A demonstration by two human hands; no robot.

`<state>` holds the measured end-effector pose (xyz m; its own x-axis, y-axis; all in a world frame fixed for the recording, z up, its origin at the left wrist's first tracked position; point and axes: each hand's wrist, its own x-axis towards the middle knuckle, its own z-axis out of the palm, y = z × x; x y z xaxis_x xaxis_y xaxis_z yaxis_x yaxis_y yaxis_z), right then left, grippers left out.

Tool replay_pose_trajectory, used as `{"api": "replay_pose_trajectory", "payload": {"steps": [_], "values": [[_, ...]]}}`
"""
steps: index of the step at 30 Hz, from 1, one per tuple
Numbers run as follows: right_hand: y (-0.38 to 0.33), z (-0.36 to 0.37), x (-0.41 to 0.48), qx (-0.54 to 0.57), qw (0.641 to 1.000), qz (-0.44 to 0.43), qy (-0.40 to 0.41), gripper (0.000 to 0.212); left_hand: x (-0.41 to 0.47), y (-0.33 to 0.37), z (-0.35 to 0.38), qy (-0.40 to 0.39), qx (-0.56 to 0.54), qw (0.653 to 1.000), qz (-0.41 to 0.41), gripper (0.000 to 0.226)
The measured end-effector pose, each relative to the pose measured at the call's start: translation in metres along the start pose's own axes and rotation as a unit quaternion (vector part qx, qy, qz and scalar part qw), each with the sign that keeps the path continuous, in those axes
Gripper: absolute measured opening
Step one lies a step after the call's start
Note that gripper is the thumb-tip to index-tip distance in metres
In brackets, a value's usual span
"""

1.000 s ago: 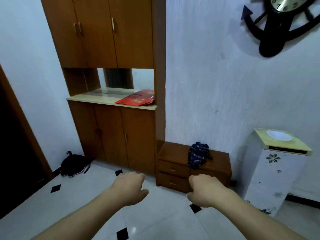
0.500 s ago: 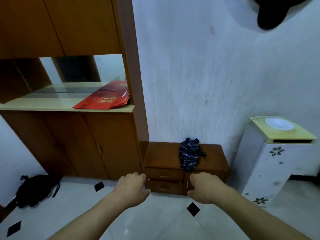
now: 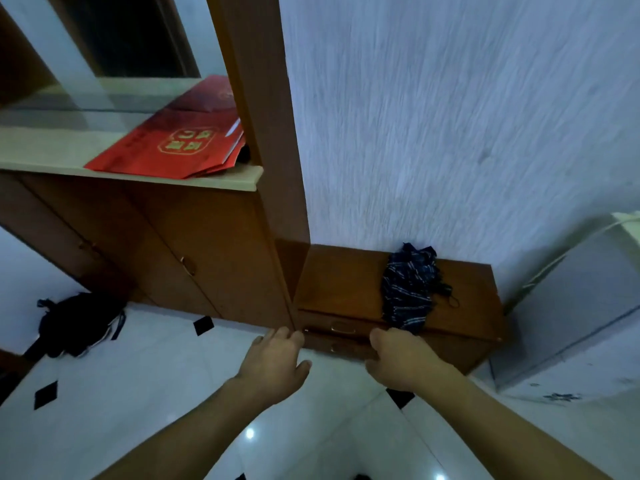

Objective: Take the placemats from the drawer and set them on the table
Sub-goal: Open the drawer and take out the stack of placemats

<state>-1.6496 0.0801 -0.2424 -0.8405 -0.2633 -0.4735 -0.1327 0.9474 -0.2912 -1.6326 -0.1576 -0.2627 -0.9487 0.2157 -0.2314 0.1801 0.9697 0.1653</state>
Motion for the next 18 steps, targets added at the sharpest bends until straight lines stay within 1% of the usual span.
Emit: {"api": "replay_pose_trajectory", "payload": {"steps": [5,10,12,15,18], "values": [[-0.001,0.016,0.043,0.036,0.998,0.035,0.035,0.04,0.051,-0.032,0.021,-0.022,-0.009,1.0,0.021,0.046],[-0.009,0.06,0.082,0.112,0.987,0.081,0.08,0.041,0.099,-0.069,0.052,-0.054,-0.019,0.997,0.047,0.049],[-0.008,0.081,0.107,0.134,0.983,0.096,0.087,0.044,0.12,-0.082,0.073,-0.059,-0.02,0.997,0.05,0.05],[0.005,0.125,0.162,0.151,0.979,0.114,0.079,0.045,0.163,-0.1,0.125,-0.055,-0.022,0.997,0.048,0.048],[0.029,0.177,0.223,0.156,0.98,0.106,0.068,0.045,0.209,-0.114,0.194,-0.061,-0.021,0.997,0.046,0.051]]}}
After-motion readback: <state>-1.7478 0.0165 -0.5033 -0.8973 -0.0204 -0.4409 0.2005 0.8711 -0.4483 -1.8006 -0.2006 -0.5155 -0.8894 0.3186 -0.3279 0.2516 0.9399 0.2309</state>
